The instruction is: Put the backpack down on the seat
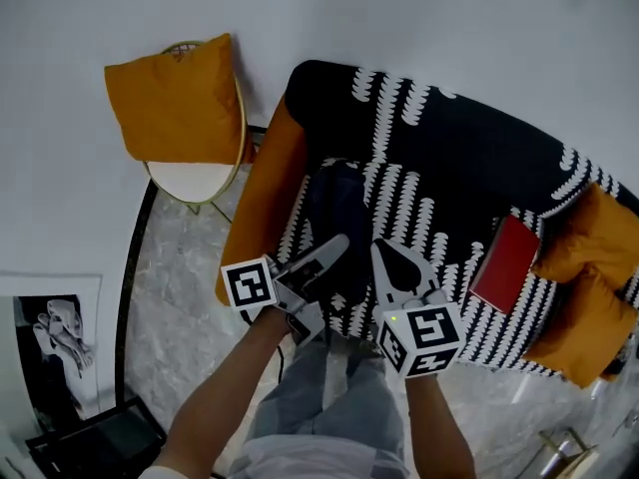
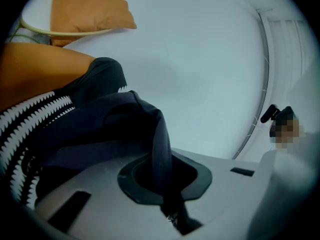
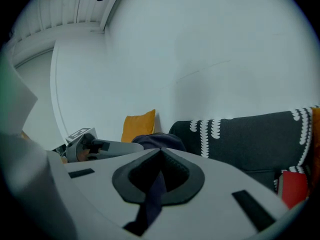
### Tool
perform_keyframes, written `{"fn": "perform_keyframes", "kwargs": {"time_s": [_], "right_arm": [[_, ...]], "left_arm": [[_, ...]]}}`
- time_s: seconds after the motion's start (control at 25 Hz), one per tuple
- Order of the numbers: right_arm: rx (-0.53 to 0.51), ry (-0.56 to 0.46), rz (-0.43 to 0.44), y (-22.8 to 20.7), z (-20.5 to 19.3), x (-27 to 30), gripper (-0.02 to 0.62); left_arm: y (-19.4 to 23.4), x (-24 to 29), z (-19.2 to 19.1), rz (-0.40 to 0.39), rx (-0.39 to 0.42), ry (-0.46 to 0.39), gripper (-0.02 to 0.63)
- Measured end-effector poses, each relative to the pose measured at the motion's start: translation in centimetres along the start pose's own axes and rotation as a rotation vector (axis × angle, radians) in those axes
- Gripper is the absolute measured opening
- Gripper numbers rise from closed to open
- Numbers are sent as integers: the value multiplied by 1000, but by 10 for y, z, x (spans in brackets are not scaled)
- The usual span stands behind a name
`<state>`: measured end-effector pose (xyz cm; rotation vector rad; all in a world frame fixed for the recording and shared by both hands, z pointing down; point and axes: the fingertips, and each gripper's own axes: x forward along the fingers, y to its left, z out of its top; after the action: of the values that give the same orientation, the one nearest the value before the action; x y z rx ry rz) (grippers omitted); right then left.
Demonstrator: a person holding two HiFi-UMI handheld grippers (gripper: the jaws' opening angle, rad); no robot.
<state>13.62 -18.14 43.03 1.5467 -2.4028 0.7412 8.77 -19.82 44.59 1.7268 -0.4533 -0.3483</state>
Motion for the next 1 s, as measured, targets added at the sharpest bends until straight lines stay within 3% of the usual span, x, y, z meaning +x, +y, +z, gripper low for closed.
{"fn": "perform_keyframes", "kwargs": {"time_s": [0.24,0.56,1.0], "right_arm": [[41,1,-34,11,-6,34,2],[63,5,-58,24,-16,68,2],[65,24,-36,51,-29,107,2]], "left_arm": [[32,-4,20,16,-18,73,25],[45,-8,48,-23,6,132,25],[73,-42,79,19,-2,114,26]]}}
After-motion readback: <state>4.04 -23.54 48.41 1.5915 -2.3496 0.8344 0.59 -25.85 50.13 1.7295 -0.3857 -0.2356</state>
